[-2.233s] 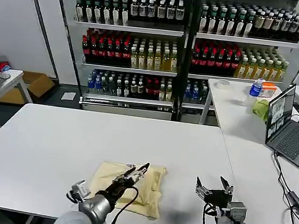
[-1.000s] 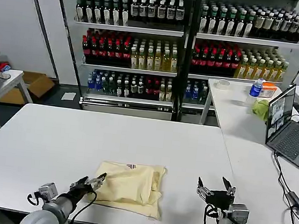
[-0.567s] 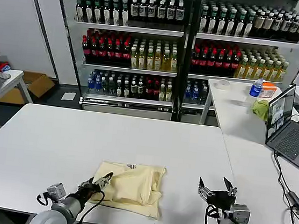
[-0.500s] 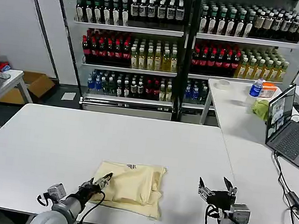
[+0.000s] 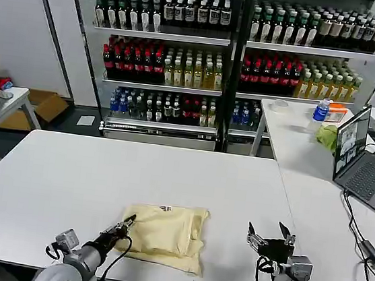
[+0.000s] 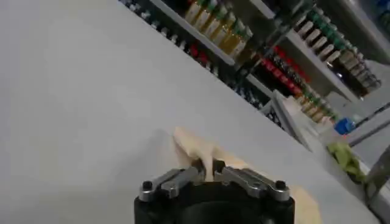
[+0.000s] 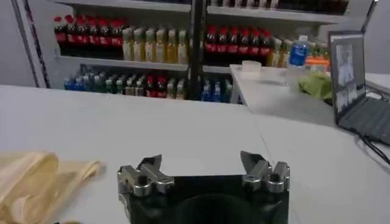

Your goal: Fold and organize the clothes.

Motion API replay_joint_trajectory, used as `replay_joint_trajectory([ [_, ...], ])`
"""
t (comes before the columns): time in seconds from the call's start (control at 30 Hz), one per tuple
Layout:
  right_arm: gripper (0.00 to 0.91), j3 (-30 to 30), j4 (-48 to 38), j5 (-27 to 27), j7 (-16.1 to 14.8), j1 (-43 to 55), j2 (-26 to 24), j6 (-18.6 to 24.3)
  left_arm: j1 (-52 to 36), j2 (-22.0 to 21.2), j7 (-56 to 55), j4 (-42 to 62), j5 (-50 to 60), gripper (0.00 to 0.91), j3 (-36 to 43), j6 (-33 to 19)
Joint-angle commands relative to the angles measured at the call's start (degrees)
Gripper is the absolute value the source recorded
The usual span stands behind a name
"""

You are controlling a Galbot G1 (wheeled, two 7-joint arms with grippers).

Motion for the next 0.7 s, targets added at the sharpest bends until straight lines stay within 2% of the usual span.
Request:
replay_joint_trajectory([
  [0.03,0.907,0.59,0.08,0.27,-0.01,0.09,-0.19,-0.03,0.46,1.23,-0.02,-1.69,-8.06,0.01,-5.61,0.13],
  [0.13,0.907,0.81,0.11,0.59,0.0,0.35,-0.34,-0.05,0.74,3.45,-0.28,-2.11,-10.83,0.01,-11.14,0.49],
  [0.3,0.907,0.51,-0.2,1.0,0.03,1.43,-0.13,-0.09,1.34,11.45,-0.09,-1.84,-14.91,0.01,-21.32,1.41],
  [0.4,0.907,0.11,-0.28,1.24,0.03,2.13,0.02,-0.13,1.17,18.08,0.66,0.26,-16.75,0.01,-28.21,2.22],
  [0.43,0.907,0.02,-0.25,1.41,0.02,2.34,0.04,-0.13,1.17,22.38,1.45,1.52,-16.78,0.01,-31.43,2.34],
  [0.5,0.907,0.01,-0.19,1.66,0.01,2.68,0.02,-0.14,1.23,25.59,2.56,3.23,-16.27,0.01,-35.41,2.35],
  [0.53,0.907,0.08,-0.15,1.86,0.01,2.88,0.01,-0.13,1.19,29.76,3.4,5.18,-15.73,0.01,-38.21,2.37],
  [0.7,0.907,0.33,0.13,2.28,-0.05,3.07,0.08,-0.07,-0.03,40.31,6.41,7.55,-8.58,0.01,-43.09,2.35],
])
